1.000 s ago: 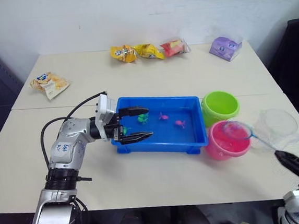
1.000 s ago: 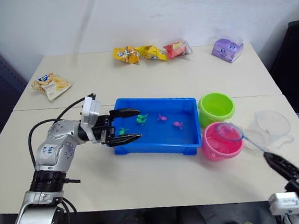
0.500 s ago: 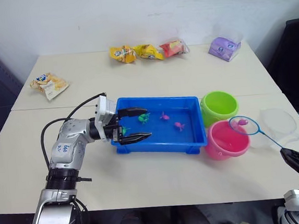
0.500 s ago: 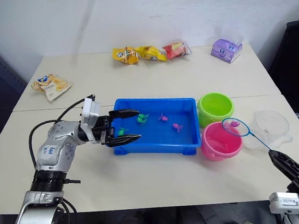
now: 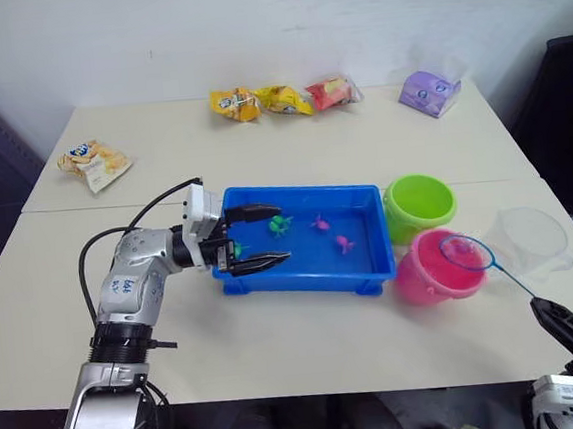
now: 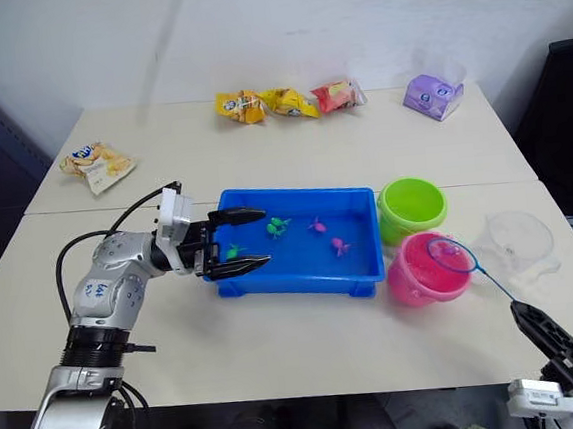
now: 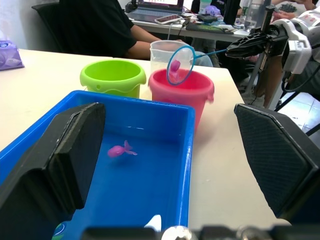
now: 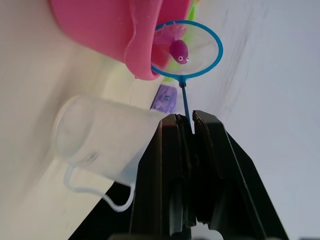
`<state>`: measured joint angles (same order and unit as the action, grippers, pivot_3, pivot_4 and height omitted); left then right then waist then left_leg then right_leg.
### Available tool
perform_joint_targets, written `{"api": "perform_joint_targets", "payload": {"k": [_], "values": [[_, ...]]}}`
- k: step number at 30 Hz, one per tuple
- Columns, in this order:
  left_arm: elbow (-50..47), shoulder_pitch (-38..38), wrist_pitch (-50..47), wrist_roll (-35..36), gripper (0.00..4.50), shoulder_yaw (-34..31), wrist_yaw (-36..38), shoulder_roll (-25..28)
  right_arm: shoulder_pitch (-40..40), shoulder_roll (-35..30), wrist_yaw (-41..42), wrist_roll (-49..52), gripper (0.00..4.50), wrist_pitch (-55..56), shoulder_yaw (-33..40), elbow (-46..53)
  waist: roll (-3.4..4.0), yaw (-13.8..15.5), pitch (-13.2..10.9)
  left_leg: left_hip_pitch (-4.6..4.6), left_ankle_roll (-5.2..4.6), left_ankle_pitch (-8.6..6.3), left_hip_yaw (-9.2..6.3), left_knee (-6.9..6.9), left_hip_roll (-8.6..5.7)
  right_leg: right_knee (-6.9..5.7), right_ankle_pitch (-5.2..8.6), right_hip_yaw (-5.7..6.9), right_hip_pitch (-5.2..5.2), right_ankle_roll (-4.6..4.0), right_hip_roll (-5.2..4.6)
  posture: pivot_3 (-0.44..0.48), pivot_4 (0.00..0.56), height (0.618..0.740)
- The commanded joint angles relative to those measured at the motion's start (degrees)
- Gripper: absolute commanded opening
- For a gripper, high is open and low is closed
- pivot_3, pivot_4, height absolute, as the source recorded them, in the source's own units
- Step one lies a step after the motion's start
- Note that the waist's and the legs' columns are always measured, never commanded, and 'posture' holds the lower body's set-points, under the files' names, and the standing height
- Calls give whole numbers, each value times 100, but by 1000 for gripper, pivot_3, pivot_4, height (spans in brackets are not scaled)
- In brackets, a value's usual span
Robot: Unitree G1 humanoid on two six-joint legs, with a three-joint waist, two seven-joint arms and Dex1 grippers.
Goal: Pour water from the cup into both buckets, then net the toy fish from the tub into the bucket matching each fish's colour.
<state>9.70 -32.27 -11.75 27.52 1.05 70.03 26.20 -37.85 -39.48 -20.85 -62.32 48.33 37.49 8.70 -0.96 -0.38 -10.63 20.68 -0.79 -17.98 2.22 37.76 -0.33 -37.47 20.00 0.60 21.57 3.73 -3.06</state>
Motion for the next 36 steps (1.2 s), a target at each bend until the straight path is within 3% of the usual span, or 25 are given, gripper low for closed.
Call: {"api": "perform_joint_targets", "payload": {"k": [1,10,14,17,26,29,32,36], "values": [[-169,8,74,21,4441,-85,-62,-2,-113,97,-160,178,0,-279,50,295,0,7,0,0,0,0,0,-1,0,1,0,0,0,0,0,0,150,740],[-281,83,61,43,4441,-131,-179,31,-121,96,-148,299,0,-763,242,715,0,-1,0,-3,1,0,1,-5,0,1,0,-1,0,0,0,0,150,740],[-320,131,42,61,4441,-108,-286,-64,32,10,-86,-221,0,-837,-843,229,-19,-2,4,-5,3,2,0,-8,0,2,0,-1,-1,0,0,0,150,740],[-321,82,38,64,4441,-134,-327,-82,105,193,-208,-86,0,-1262,-510,826,4,12,4,-4,3,2,2,-13,0,2,0,-3,2,0,0,0,150,740],[-125,-36,176,29,4441,-121,-231,-115,-260,277,-16,281,0,-1483,-106,1386,1,12,4,-8,7,4,2,-22,0,6,0,-2,0,0,2,0,150,740],[-87,-56,179,25,4441,-121,-212,-96,-287,176,311,1004,0,-1281,-112,1514,1,1,4,-9,8,4,3,-22,0,5,0,-3,0,0,2,0,150,740],[-89,-24,118,20,4441,-176,-255,-16,-193,-315,1688,3392,0,-1358,-728,1695,-6,-46,0,-17,8,5,5,-23,0,4,0,-6,-7,1,4,0,150,740],[-138,113,31,49,4441,-320,-301,192,494,-907,3082,5764,0,-2187,-1076,2207,-12,-140,-4,-24,6,5,4,-25,5,2,-1,-5,-15,2,7,0,150,740]]}}
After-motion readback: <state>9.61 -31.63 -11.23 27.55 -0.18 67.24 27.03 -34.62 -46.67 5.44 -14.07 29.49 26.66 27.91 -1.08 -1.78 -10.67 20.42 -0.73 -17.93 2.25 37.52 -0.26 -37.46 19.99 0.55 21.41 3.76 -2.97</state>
